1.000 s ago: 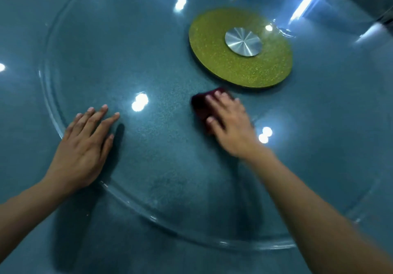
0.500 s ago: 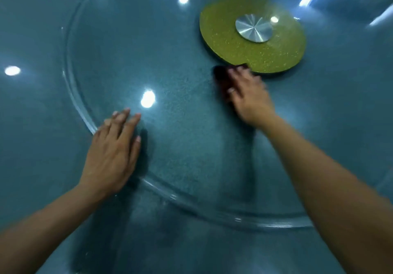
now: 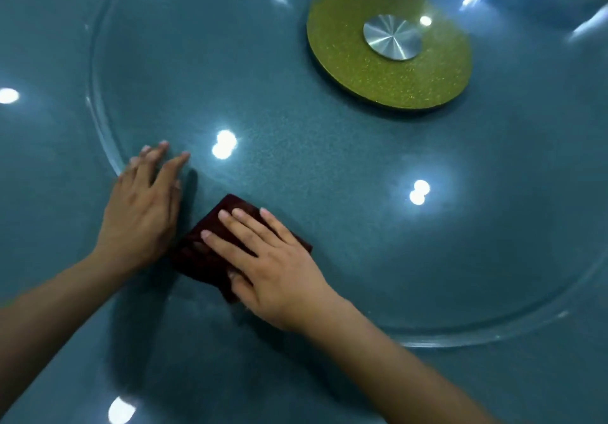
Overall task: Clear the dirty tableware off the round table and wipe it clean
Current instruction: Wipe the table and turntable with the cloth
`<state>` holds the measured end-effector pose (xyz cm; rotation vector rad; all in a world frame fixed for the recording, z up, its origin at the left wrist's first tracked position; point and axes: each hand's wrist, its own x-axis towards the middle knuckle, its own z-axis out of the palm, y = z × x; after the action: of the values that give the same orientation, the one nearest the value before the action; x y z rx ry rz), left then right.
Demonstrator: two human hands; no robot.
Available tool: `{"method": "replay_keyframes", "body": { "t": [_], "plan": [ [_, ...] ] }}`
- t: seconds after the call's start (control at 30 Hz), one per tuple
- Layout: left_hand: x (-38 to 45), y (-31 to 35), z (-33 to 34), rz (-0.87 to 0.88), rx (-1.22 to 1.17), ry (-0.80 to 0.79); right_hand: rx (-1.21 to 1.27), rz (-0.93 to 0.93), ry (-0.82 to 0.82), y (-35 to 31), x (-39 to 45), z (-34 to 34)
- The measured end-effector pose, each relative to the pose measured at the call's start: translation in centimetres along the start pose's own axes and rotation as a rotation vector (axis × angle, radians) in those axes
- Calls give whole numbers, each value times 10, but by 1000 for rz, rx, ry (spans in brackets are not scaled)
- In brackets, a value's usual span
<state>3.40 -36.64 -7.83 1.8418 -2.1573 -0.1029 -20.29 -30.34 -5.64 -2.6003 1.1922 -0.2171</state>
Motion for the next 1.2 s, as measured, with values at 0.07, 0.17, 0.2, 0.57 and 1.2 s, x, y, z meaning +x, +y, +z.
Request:
{"method": "replay_keyframes", "body": {
  "t": [0.07,0.17,0.2,0.57,1.2],
  "plan": [
    [10,-14,-5,-28,38,19,-30,64,12,45,11,-14],
    [19,-28,-11,-82,58,60,-90,388,107,151,16,-45],
    [18,-27,-12,-79,57,64,-100,514,130,189,13,-58],
    [-24,62,-4,28,-89,-22,22,67,-2,66,-21,-29],
    [4,6,-2,24,110,-62,-136,459,115,130,14,-42]
  ]
}}
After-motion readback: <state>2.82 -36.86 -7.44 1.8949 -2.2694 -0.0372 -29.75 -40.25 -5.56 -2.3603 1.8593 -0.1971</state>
